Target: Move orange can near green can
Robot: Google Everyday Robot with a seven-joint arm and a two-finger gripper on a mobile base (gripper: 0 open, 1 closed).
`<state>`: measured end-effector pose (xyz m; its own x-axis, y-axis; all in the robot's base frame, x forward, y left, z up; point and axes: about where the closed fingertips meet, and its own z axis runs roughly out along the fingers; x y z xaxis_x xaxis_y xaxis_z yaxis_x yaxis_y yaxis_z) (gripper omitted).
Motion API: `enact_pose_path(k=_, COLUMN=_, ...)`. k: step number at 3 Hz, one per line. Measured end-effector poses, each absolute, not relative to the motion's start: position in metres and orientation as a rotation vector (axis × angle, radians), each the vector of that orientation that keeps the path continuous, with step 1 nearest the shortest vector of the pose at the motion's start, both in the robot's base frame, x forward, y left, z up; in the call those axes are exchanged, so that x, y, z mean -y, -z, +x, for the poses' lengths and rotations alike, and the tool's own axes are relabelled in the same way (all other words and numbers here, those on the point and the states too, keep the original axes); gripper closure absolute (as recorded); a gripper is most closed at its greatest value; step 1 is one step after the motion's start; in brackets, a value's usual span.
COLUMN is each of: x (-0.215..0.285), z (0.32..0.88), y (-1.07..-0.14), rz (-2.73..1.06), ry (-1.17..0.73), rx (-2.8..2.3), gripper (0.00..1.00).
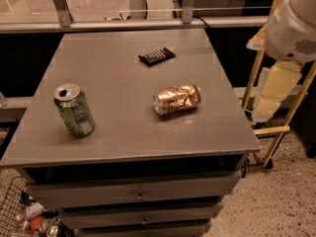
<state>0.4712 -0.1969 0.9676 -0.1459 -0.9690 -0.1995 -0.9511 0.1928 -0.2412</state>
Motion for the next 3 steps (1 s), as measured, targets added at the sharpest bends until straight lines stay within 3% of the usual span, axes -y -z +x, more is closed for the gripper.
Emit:
enact_pose_path(k=2, x=0.123, z=0.552, y=-0.924, rz=-2.146, ry=0.037, rx=-1.977, gripper=0.00)
enact_pose_path(k=3, x=0.096, z=0.564, y=-0.900, rz=-2.262, ry=0.054, rx=-1.936, gripper=0.00)
